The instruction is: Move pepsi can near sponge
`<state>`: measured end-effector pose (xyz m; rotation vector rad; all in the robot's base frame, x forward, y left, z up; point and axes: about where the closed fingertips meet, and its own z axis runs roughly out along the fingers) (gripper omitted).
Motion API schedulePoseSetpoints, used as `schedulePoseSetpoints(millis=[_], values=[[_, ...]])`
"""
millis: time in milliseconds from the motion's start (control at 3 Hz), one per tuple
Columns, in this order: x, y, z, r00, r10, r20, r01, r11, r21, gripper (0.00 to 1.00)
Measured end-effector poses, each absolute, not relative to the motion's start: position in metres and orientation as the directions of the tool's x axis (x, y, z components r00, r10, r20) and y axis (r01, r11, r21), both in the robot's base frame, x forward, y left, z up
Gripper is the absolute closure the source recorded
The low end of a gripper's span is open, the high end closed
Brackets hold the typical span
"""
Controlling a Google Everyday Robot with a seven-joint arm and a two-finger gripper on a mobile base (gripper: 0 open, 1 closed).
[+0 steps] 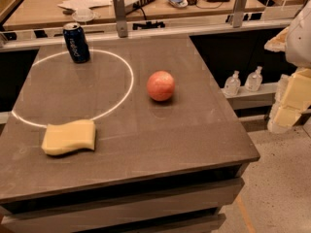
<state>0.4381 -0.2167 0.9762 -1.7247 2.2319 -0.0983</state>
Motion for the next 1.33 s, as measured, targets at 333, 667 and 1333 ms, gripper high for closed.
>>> schedulePoseSetpoints(millis=[333, 667, 1333], values=[[0.438, -0.217, 0.976, -0.221, -0.953, -0.207, -0.931, 0.270, -0.246, 0.00], [0.459, -0.210, 0.978, -0.219, -0.929, -0.299, -0.920, 0.299, -0.254, 0.00], [0.567, -0.176, 1.014, -0.120, -0.653, -0.748, -0.848, 0.459, -0.265, 0.00]])
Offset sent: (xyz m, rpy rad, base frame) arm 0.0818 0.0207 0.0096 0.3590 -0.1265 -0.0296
